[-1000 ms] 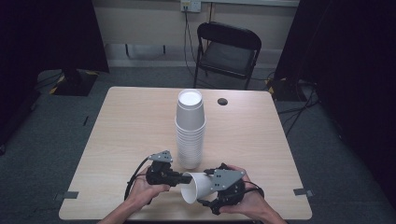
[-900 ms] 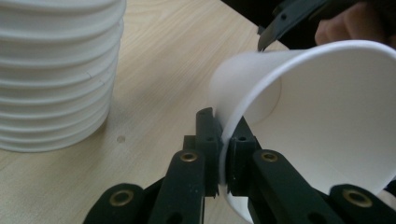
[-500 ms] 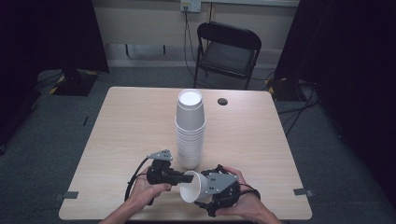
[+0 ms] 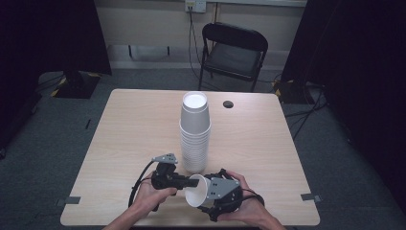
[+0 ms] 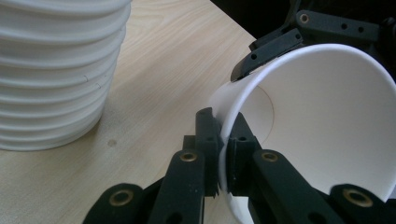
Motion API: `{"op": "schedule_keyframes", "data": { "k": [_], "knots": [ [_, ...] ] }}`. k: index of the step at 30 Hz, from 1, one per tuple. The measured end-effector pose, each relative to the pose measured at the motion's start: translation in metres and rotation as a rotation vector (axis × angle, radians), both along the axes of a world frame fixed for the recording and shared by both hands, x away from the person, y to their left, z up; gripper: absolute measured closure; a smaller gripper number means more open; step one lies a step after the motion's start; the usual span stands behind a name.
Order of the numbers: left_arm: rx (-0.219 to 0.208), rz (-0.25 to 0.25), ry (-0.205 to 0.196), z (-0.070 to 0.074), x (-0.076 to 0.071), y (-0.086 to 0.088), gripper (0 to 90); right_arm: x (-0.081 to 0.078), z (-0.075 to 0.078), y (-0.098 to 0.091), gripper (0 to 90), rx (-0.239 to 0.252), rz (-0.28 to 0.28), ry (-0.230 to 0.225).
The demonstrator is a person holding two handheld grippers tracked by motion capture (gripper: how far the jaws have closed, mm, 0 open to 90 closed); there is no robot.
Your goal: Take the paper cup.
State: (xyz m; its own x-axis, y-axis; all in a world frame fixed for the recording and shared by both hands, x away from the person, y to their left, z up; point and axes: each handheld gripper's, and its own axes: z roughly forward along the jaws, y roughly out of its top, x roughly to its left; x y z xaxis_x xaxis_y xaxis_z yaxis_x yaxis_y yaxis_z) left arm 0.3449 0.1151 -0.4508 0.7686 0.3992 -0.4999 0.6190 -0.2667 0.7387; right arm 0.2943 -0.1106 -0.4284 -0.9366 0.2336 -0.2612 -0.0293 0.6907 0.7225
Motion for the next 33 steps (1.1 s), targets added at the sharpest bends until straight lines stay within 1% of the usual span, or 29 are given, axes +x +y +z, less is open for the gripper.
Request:
{"op": "schedule_keyframes", "data": {
  "k": [4, 7, 10, 16, 18, 21, 25, 26, 28, 29, 31, 33],
  "knots": [
    [0.004, 0.002, 0.000, -0.0001, -0.0005, -0.0010, 86.0, 0.0006, -0.0007, 0.0017, 9.7, -0.006, -0.002, 0.002],
    [0.000, -0.010, 0.001, 0.0004, -0.0012, -0.0029, 86.1, -0.0001, -0.0020, 0.0035, 10.2, -0.015, 0.000, -0.007],
    [0.001, -0.009, -0.005, 0.0018, -0.0022, -0.0052, 86.0, -0.0010, -0.0031, 0.0055, 10.8, -0.023, 0.002, -0.016],
    [0.002, 0.000, -0.008, 0.0026, -0.0017, -0.0056, 85.5, -0.0005, -0.0035, 0.0054, 11.5, -0.014, -0.010, -0.019],
    [-0.005, 0.002, -0.008, 0.0028, -0.0014, -0.0051, 85.5, -0.0003, -0.0034, 0.0054, 11.8, -0.011, -0.010, -0.018],
    [-0.010, 0.011, -0.014, 0.0035, -0.0016, -0.0046, 84.9, -0.0006, -0.0036, 0.0052, 12.4, 0.001, -0.016, -0.031],
    [-0.018, 0.016, -0.034, 0.0047, -0.0026, -0.0038, 83.7, 0.0002, -0.0031, 0.0042, 13.0, 0.025, -0.023, -0.024],
    [-0.022, 0.018, -0.036, 0.0049, -0.0028, -0.0036, 82.5, 0.0006, -0.0030, 0.0038, 13.1, 0.037, -0.029, -0.017],
    [-0.019, 0.020, -0.041, 0.0053, -0.0033, -0.0037, 80.4, 0.0014, -0.0028, 0.0032, 13.1, 0.044, -0.037, -0.016],
    [-0.012, 0.019, -0.053, 0.0055, -0.0036, -0.0038, 78.3, 0.0017, -0.0028, 0.0031, 13.1, 0.046, -0.037, -0.014],
    [-0.016, 0.023, -0.059, 0.0057, -0.0044, -0.0040, 77.3, 0.0027, -0.0022, 0.0023, 13.2, 0.063, -0.046, -0.004],
    [-0.011, 0.031, -0.070, 0.0061, -0.0047, -0.0037, 72.7, 0.0035, -0.0016, 0.0015, 13.2, 0.069, -0.049, 0.001]
  ]
}}
